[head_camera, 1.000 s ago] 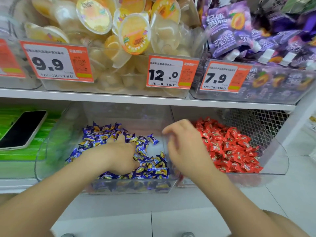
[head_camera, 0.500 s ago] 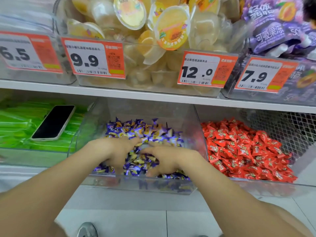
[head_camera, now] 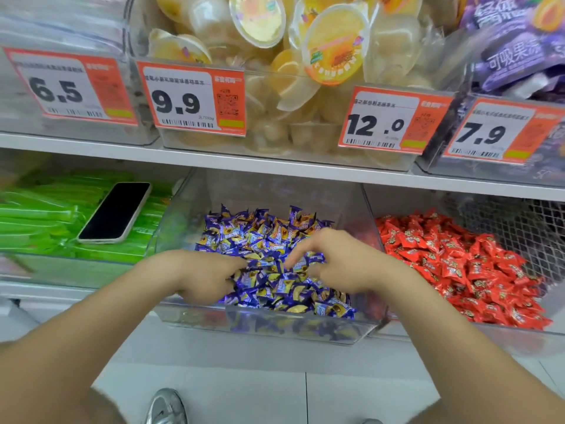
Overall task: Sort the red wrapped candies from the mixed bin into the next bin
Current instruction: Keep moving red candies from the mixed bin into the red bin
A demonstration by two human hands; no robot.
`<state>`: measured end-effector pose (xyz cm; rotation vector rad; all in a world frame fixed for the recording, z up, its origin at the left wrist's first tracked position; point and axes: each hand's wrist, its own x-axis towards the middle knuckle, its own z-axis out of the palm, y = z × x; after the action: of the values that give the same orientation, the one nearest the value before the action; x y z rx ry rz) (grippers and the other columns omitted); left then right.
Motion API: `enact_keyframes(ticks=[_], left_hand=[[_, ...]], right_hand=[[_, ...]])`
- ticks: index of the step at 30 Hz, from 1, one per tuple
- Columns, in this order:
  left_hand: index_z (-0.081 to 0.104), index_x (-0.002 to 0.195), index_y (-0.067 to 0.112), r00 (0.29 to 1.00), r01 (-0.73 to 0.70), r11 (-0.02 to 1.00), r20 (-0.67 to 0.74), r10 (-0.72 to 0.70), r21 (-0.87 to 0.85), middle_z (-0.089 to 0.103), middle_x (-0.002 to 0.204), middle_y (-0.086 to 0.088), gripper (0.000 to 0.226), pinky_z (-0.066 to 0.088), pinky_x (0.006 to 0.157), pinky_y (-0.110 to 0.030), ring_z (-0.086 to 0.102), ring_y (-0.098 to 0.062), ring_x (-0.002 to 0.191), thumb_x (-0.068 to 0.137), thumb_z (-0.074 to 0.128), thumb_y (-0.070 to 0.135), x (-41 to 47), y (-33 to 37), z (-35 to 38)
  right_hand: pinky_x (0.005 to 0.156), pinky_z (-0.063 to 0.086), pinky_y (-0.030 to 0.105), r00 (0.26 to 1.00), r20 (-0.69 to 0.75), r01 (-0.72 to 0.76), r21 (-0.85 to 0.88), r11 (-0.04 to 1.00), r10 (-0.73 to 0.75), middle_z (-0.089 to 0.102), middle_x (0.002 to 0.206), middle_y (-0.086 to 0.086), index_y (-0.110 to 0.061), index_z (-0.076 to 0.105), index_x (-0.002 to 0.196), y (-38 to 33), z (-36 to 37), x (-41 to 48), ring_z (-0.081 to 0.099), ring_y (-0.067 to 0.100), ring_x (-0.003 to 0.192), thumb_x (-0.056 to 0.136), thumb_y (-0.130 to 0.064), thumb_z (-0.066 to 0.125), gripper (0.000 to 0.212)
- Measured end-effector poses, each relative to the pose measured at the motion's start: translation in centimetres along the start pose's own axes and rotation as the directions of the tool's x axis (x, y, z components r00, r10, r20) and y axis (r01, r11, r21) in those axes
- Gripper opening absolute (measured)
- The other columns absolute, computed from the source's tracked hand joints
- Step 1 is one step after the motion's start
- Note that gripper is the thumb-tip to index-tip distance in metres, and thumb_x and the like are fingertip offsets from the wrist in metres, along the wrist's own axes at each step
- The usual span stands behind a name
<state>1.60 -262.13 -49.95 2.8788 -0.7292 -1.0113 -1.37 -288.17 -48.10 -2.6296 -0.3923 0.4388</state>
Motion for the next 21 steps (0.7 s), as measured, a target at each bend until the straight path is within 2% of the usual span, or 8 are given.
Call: enact_keyframes(ticks=[2,3,5,7,11,16,18,21], left_hand=[[0.051,0.142,0.034,0.995,-0.092,0.977,-0.041,0.086,-0.192,0.066,0.127,0.000,0.036,0.048,0.090,-0.027,0.063,-0.009,0.098,0.110,0.042,0.021,-0.3,0.4,-0.2],[0.055,0.139,0.043,0.992,-0.126,0.949,-0.047,0.117,-0.290,0.066,0.128,0.005,0.037,0.050,0.092,-0.022,0.064,-0.002,0.101,0.110,0.043,0.022,-0.3,0.6,-0.1],[0.062,0.132,0.049,0.981,-0.189,0.902,-0.037,0.190,-0.388,0.064,0.140,0.005,0.038,0.046,0.112,-0.037,0.061,-0.011,0.125,0.107,0.044,0.028,0.0,1.1,0.2],[0.065,0.129,0.051,0.963,-0.265,0.886,-0.052,0.265,-0.380,0.066,0.137,-0.003,0.042,0.044,0.114,-0.050,0.060,-0.025,0.128,0.099,0.043,0.031,0.5,1.3,0.7],[0.068,0.112,0.053,0.941,-0.259,0.918,-0.293,0.170,-0.299,0.072,0.114,-0.004,0.041,0.056,0.094,-0.049,0.068,-0.033,0.102,0.102,0.044,0.022,0.0,0.8,-0.4],[0.071,0.097,0.037,0.862,-0.221,0.942,-0.502,0.068,-0.252,0.067,0.098,0.012,0.031,0.055,0.070,-0.024,0.066,-0.006,0.074,0.096,0.053,0.011,-2.7,0.0,-1.7],[0.071,0.092,0.036,0.899,-0.262,0.919,-0.421,0.122,-0.294,0.070,0.093,0.011,0.033,0.055,0.065,-0.022,0.066,-0.006,0.070,0.087,0.058,0.006,-4.3,0.0,-1.9],[0.067,0.097,0.041,0.966,-0.242,0.932,-0.151,0.208,-0.269,0.066,0.097,0.016,0.033,0.059,0.074,-0.031,0.069,-0.010,0.085,0.077,0.079,0.018,-6.6,0.3,-1.5]], right_hand=[[0.072,0.058,0.028,0.999,-0.033,-0.039,-0.098,0.994,0.036,0.079,0.103,-0.004,-0.029,0.083,0.090,0.1,-0.6,-0.6,0.073,0.014,0.086,0.080,0.004,0.054,0.044],[0.064,0.057,0.025,0.995,0.063,-0.065,-0.160,0.985,0.075,0.079,0.089,-0.002,-0.021,0.084,0.086,0.2,-0.3,-0.7,0.073,0.012,0.078,0.079,0.004,0.054,0.039],[0.065,0.063,0.031,0.942,0.296,-0.072,-0.278,0.958,0.157,0.080,0.087,-0.001,-0.020,0.084,0.091,-0.1,0.9,-0.7,0.077,0.021,0.080,0.082,0.001,0.054,0.037],[0.079,0.064,0.040,0.933,0.338,-0.023,-0.289,0.957,0.125,0.077,0.094,-0.010,-0.030,0.082,0.103,-0.1,2.0,0.3,0.074,0.022,0.090,0.084,0.000,0.050,0.047],[0.099,0.056,0.042,0.992,0.125,0.052,-0.206,0.977,-0.027,0.069,0.134,-0.009,-0.050,0.066,0.130,0.9,1.0,1.7,0.066,0.019,0.121,0.082,0.006,0.042,0.077],[0.076,0.059,0.039,0.987,-0.158,0.010,-0.122,0.992,-0.029,0.078,0.092,0.004,-0.035,0.075,0.114,0.8,-0.2,-0.4,0.072,0.020,0.076,0.099,-0.011,0.050,0.038],[0.072,0.055,0.031,0.991,-0.106,0.082,-0.044,0.996,-0.087,0.076,0.079,-0.003,-0.030,0.078,0.098,-0.6,-0.3,-2.1,0.069,0.012,0.071,0.100,-0.036,0.065,0.014],[0.071,0.058,0.028,0.986,0.130,0.111,-0.009,0.994,-0.109,0.076,0.078,-0.007,-0.028,0.076,0.091,-2.0,0.6,-3.9,0.070,0.006,0.072,0.083,-0.051,0.085,0.027]])
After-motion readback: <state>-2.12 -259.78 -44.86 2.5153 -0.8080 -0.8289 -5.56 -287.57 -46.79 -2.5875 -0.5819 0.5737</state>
